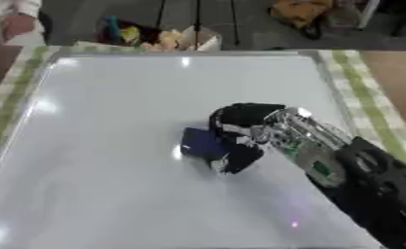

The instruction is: Wipe the whiteboard clean with a brush.

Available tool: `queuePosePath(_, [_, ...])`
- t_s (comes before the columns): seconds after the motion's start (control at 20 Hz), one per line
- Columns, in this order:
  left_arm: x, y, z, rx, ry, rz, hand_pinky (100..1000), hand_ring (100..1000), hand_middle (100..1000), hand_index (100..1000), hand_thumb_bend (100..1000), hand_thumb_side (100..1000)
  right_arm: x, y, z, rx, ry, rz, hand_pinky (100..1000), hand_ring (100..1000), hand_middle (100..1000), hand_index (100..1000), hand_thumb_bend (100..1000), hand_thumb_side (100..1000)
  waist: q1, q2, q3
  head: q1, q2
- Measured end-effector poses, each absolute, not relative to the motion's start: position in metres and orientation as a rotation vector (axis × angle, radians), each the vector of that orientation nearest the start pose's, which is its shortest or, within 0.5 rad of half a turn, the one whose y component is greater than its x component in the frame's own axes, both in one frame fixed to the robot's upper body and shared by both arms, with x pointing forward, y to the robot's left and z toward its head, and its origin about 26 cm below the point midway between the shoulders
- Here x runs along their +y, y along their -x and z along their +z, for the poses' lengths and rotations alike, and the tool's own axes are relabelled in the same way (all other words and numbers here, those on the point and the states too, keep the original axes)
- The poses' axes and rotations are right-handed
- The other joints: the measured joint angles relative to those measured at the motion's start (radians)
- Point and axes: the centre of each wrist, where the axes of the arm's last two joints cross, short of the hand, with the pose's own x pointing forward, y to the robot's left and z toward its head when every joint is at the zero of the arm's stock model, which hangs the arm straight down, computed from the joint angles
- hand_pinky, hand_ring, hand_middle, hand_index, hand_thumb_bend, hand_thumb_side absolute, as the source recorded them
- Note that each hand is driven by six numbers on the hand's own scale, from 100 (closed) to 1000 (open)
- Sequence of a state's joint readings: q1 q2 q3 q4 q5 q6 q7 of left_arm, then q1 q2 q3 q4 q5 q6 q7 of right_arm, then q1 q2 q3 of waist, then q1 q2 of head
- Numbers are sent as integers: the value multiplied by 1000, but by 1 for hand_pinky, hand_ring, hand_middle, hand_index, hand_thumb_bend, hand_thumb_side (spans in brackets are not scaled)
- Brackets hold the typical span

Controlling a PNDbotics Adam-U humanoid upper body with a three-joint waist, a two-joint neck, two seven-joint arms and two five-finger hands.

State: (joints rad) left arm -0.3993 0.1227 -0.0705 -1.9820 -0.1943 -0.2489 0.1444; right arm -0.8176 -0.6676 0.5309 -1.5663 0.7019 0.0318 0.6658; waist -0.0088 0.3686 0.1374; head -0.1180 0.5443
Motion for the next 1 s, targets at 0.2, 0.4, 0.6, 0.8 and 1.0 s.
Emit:
queuePosePath(0.2, [199, -309, 209, 3620, 186, 291, 463, 772, 723, 690, 100, 977, -206, -386, 234, -1299, 790, 1945, 706, 763, 731, 179, 169, 474, 0, 0, 0, -2, -1])
queuePosePath(0.4, [199, -309, 209, 3620, 186, 291, 462, 772, 723, 690, 100, 977, -206, -386, 234, -1295, 790, 1948, 689, 747, 712, 175, 174, 446, 0, 0, 0, -3, -1])
queuePosePath(0.6, [199, -309, 209, 3620, 185, 291, 462, 773, 723, 690, 100, 979, -206, -386, 234, -1296, 797, 1945, 655, 714, 666, 169, 129, 428, 0, 0, 0, -4, -1])
queuePosePath(0.8, [199, -309, 209, 3620, 185, 291, 461, 773, 724, 690, 100, 980, -206, -386, 234, -1305, 807, 1931, 615, 664, 607, 160, 100, 421, 0, 0, -2, -4, -1])
queuePosePath(1.0, [199, -309, 209, 3620, 185, 291, 458, 774, 724, 690, 100, 980, -206, -386, 232, -1316, 813, 1917, 602, 647, 583, 155, 100, 415, 0, 0, -2, -4, -1])
